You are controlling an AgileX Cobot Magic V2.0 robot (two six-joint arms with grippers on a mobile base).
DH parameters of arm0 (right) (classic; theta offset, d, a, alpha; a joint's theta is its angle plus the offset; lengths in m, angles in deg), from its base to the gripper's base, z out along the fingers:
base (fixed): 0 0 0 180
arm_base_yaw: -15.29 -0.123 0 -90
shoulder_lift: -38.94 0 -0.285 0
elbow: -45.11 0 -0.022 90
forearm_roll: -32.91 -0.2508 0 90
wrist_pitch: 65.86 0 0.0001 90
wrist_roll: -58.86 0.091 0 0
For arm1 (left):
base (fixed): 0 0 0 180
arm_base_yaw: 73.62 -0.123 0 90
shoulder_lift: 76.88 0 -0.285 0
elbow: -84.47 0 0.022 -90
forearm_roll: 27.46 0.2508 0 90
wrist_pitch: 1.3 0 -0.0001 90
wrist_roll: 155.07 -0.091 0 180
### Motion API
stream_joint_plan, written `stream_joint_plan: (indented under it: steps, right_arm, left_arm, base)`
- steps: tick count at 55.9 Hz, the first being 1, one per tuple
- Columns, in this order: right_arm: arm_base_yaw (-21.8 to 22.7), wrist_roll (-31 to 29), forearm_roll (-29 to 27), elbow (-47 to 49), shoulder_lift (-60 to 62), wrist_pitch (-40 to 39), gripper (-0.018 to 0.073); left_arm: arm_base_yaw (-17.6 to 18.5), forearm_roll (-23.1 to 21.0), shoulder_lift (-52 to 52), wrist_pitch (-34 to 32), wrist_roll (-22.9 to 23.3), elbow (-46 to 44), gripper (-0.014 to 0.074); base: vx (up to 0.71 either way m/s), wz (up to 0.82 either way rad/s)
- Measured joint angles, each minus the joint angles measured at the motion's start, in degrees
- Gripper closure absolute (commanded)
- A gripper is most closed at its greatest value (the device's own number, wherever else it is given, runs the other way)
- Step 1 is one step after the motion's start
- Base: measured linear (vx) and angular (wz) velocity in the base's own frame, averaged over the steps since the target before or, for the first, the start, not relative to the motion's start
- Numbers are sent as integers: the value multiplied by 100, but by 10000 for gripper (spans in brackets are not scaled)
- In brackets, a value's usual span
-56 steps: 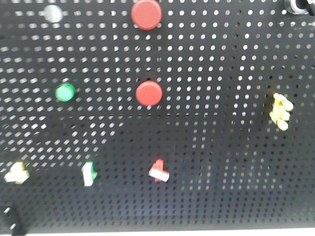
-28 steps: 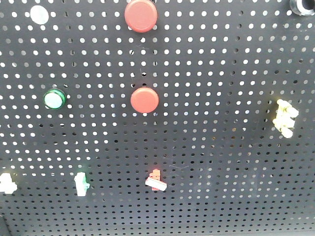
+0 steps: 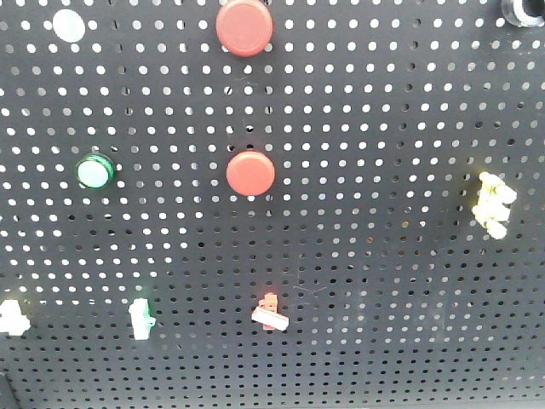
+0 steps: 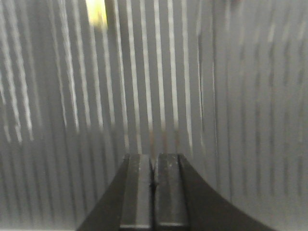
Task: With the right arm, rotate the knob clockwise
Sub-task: 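Move the right gripper to the small silver knob on the pegboard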
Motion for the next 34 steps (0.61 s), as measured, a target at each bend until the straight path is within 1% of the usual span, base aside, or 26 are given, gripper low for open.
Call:
stream_joint_plan:
  steps: [5, 11, 19, 25, 34]
  right_arm:
    - [0, 39, 0, 573, 0, 152, 553]
    - [0, 51, 0, 1421, -7, 566, 547]
    - [0, 51, 29, 2377, -390, 1043, 524]
    - [0, 51, 164, 2878, -838, 1244, 477]
    - [0, 51, 291, 3311, -1510, 1307, 343]
  left_arm:
    - [0, 0, 0, 0, 0, 0, 594]
    - [0, 0, 0, 0, 0, 0, 594]
    - [0, 0, 0, 0, 0, 0, 594]
    - [0, 0, 0, 0, 0, 0, 594]
    - [0, 0, 0, 0, 0, 0, 594]
  base:
    - [0, 0]
    - [0, 0]
    - [0, 0]
    - [0, 0]
    - [0, 0]
